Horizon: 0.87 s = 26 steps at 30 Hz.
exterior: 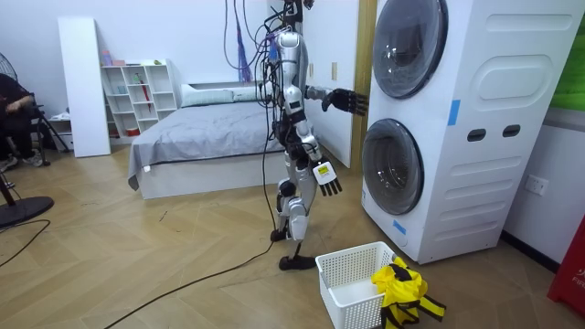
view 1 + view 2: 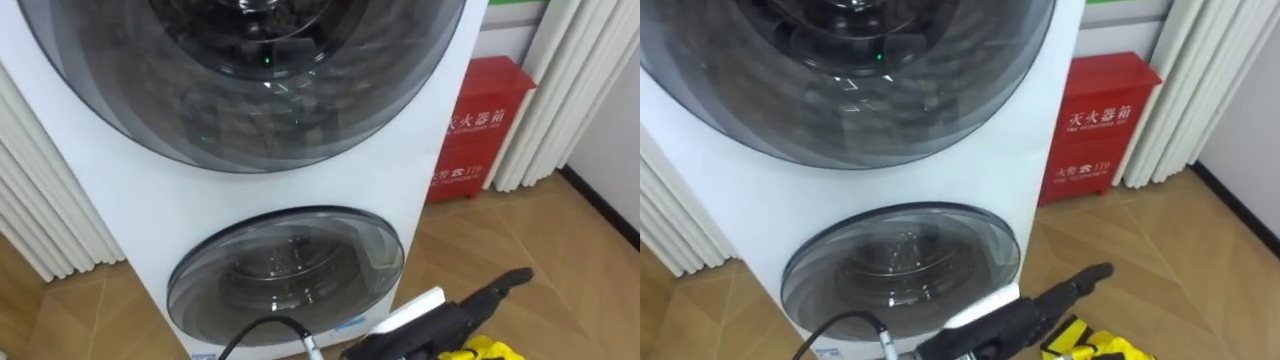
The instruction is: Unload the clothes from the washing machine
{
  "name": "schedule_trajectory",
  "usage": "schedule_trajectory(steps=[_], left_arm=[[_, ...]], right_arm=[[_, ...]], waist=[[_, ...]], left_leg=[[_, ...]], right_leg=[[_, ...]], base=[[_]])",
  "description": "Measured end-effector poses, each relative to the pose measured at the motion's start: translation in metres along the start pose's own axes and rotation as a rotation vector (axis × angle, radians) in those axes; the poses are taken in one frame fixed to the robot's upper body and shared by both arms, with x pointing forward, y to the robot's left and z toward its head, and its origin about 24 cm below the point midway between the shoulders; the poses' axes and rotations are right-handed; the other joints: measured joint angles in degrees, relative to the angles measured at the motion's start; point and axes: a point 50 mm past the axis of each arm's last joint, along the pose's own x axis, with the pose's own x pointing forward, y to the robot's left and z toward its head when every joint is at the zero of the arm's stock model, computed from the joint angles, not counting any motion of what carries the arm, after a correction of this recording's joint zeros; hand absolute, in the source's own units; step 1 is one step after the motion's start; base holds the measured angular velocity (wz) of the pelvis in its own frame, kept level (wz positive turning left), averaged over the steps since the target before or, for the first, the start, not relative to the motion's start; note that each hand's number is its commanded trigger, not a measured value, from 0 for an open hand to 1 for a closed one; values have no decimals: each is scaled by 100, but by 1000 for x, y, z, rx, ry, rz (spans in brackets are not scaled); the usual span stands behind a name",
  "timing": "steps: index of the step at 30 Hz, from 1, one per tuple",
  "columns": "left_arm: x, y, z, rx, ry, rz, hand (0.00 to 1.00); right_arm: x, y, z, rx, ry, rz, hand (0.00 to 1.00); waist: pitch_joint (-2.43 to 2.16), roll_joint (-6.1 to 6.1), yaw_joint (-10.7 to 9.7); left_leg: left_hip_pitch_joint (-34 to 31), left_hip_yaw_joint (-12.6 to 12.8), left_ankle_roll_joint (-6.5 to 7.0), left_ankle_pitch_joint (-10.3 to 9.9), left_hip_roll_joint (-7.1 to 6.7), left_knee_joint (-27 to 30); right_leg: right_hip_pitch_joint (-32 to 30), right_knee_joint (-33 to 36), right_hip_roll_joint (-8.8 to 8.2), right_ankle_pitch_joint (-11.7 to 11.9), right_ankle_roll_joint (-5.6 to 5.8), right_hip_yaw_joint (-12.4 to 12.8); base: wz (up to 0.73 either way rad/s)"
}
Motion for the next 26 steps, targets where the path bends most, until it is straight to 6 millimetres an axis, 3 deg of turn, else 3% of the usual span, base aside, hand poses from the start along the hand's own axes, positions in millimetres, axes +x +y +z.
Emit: schedule_trajectory(steps=[2, 3, 5, 7, 8, 10, 11, 12, 13, 16, 18, 19, 22, 26], left_arm=[[-5, 2, -22, 12, 102, 27, 0], [-12, 4, -41, 9, 189, 60, 0], [-30, 8, -74, 10, 342, 138, 0], [-71, 14, -122, -37, 574, 300, 0], [-84, 14, -134, -52, 641, 348, 0], [-149, 14, -171, -123, 892, 555, 0], [-168, 11, -179, -147, 960, 609, 0], [-206, 6, -190, -191, 1083, 730, 0], [-238, -3, -196, -225, 1199, 832, 0], [-298, -40, -201, -271, 1468, 927, 0], [-311, -66, -202, -326, 1574, 911, 0], [-314, -82, -202, -381, 1618, 905, 0], [-302, -111, -205, -520, 1656, 895, 0], [-285, -124, -207, -604, 1642, 898, 0]], right_arm=[[0, 1, -1, 6, 0, -4, 0], [0, 1, -2, 8, 5, -6, 0], [-1, 1, -5, 14, 14, -11, 0], [-4, -2, -13, 47, 28, -30, 0], [-5, -2, -16, 55, 33, -35, 0], [-8, -4, -25, 89, 49, -58, 0], [-9, -4, -27, 94, 54, -63, 0], [-10, -6, -28, 110, 63, -73, 0], [-10, -8, -32, 121, 83, -80, 0], [-15, -13, -46, 161, 136, -103, 0], [-16, -14, -49, 195, 147, -110, 0], [-17, -14, -54, 227, 163, -112, 0], [-20, -12, -64, 317, 194, -126, 0], [-22, -7, -73, 405, 215, -135, 0]], waist=[[20, -33, 4], [-5, 8, 57], [9, -15, 192], [5, -45, 446], [0, -51, 521], [-29, -81, 779], [-35, -75, 845], [-40, -74, 908], [-51, -57, 964], [-78, 37, 1211], [-90, 105, 1286], [-73, 136, 1345], [-59, 136, 1484], [-56, 65, 1567]], left_leg=[[29, 1, 0, 0, 0, 0], [35, 2, 0, 0, 2, 0], [60, 22, -10, -6, 11, -4], [85, 47, -27, -16, 22, -56], [85, 47, -33, -20, 27, -57], [102, 41, -69, -43, 60, -55], [99, 32, -76, -47, 69, -53], [115, 25, -89, -55, 89, -52], [167, -6, -102, -64, 99, -56], [311, 9, -102, -111, 105, -69], [349, -7, -72, -138, 92, -70], [377, -28, -61, -167, 85, -70], [406, -108, -40, -192, 57, -44], [390, -224, -49, -202, 21, 35]], right_leg=[[-1, -1, 0, 1, -1, 0], [5, 1, 2, 0, -1, 1], [4, 0, 13, -2, -4, 11], [15, 1, 30, -25, -43, 14], [16, 1, 36, -29, -50, 10], [13, -7, 63, -40, -68, -39], [25, -7, 70, -39, -69, -106], [58, -11, 85, -34, -76, -214], [126, -33, 92, -34, -76, -255], [282, -99, 97, -34, -76, -273], [344, -99, 77, -36, -73, -325], [381, -100, 65, -45, -60, -375], [467, -102, 24, -68, -25, -522], [543, -103, -18, -162, -52, -629]], base=[[-2], [-8], [-9], [-6], [-6], [0], [0], [9], [9], [0], [10], [12], [14], [14]])
